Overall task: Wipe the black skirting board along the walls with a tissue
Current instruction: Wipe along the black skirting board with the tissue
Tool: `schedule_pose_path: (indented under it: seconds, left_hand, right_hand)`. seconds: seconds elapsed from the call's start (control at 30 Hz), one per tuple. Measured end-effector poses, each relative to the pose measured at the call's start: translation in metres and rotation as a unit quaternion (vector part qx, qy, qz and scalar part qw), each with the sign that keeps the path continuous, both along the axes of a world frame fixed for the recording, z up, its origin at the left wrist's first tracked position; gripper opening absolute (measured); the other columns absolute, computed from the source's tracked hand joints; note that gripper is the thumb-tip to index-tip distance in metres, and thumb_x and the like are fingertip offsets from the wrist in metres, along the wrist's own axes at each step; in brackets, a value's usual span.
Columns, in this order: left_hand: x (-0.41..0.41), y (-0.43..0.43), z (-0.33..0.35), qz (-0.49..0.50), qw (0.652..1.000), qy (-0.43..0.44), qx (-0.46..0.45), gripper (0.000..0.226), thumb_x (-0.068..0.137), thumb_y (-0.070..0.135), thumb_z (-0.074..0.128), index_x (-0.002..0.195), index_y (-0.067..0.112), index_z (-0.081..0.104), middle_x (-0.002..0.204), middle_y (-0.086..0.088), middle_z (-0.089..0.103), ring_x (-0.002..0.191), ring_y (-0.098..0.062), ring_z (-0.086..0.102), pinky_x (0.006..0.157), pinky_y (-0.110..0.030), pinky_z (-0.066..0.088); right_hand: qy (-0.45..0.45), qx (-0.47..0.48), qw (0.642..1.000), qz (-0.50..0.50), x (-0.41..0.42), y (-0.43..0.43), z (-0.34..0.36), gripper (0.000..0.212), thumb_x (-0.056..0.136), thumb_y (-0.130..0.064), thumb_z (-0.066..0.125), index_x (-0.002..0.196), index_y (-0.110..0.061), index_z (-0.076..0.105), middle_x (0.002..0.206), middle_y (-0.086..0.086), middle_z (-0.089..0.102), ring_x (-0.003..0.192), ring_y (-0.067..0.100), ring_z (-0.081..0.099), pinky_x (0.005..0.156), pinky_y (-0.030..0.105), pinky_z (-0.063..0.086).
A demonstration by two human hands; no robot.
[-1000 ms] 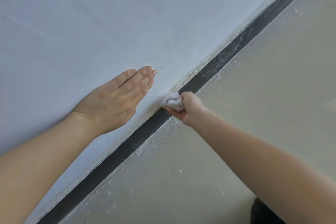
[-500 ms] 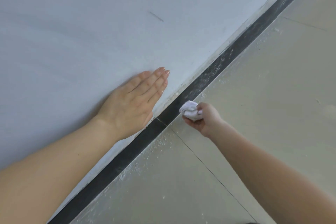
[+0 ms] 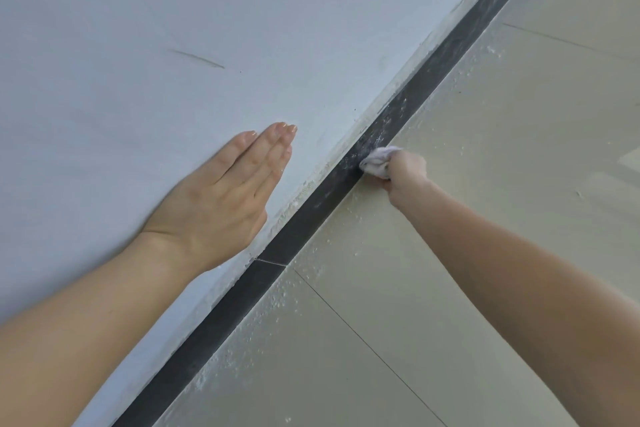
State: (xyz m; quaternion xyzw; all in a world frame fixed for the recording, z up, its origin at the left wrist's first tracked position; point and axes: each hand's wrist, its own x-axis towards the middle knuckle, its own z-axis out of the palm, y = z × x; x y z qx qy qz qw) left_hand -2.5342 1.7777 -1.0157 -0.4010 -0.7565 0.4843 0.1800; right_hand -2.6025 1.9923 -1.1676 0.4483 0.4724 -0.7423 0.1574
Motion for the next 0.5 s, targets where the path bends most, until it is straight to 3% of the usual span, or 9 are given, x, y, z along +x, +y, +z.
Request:
schedule_pose_path:
  seconds: [0.03,0.07,0.13,0.23,0.33,0.47,0.5]
  left_hand:
    - [0.0,0.001,0.0,-0.002,1.0,0.002,0.0,0.063,0.094,0.027,0.016,0.147,-0.007,0.017,0.157,-0.021,0.015,0.145,-0.03,0.017,0.118,-0.042,0.008]
    - [-0.001,0.001,0.0,-0.002,1.0,0.005,-0.001,0.064,0.094,0.027,0.016,0.147,-0.007,0.017,0.157,-0.02,0.015,0.145,-0.03,0.018,0.118,-0.042,0.009]
    - [-0.001,0.001,-0.001,-0.002,1.0,0.01,0.0,0.064,0.094,0.028,0.017,0.147,-0.007,0.017,0.157,-0.02,0.015,0.145,-0.029,0.019,0.118,-0.042,0.009]
    - [-0.002,0.001,-0.001,-0.006,1.0,0.012,0.003,0.065,0.093,0.028,0.019,0.147,-0.008,0.017,0.156,-0.021,0.015,0.145,-0.03,0.019,0.119,-0.042,0.01]
    - [-0.002,0.002,0.0,-0.006,1.0,0.012,0.007,0.065,0.093,0.028,0.02,0.147,-0.008,0.018,0.156,-0.022,0.015,0.145,-0.03,0.018,0.118,-0.042,0.009]
    - [-0.003,0.002,0.0,-0.008,1.0,0.01,0.01,0.064,0.093,0.027,0.02,0.147,-0.008,0.018,0.156,-0.021,0.015,0.145,-0.031,0.019,0.118,-0.042,0.01]
    - [-0.002,0.002,-0.001,-0.009,1.0,0.008,0.009,0.064,0.093,0.027,0.02,0.147,-0.008,0.018,0.156,-0.021,0.016,0.145,-0.03,0.019,0.118,-0.042,0.011]
  right_hand:
    - [0.034,-0.049,0.997,-0.054,-0.001,0.008,0.003,0.018,0.093,-0.007,0.041,0.096,-0.016,0.056,0.096,0.0,0.057,0.067,0.003,0.06,0.06,0.016,0.047]
    - [0.045,0.015,0.994,-0.102,0.002,0.011,-0.007,0.015,0.09,-0.006,0.042,0.089,-0.011,0.055,0.091,0.005,0.057,0.061,0.009,0.057,0.057,0.02,0.043]
    - [0.005,-0.033,0.989,-0.145,0.023,0.011,-0.019,0.012,0.084,-0.006,0.045,0.077,-0.009,0.053,0.082,0.01,0.056,0.06,0.018,0.051,0.06,0.028,0.041]
    - [-0.014,-0.175,0.984,-0.01,0.061,-0.027,-0.014,0.019,0.079,-0.004,0.042,0.092,-0.008,0.056,0.088,0.016,0.058,0.055,0.021,0.053,0.057,0.027,0.046]
    - [-0.015,-0.201,0.971,0.127,0.084,-0.065,0.005,0.036,0.086,-0.01,0.044,0.118,0.001,0.055,0.112,0.022,0.062,0.074,0.027,0.064,0.055,0.031,0.056]
    - [-0.004,-0.196,0.972,0.133,0.064,-0.067,0.029,0.02,0.096,-0.006,0.042,0.114,-0.003,0.047,0.091,0.017,0.061,0.073,0.022,0.063,0.063,0.027,0.059]
    - [0.005,-0.177,0.977,0.12,0.054,-0.061,0.03,0.016,0.097,-0.007,0.04,0.112,-0.006,0.046,0.095,0.016,0.06,0.072,0.019,0.061,0.058,0.023,0.058]
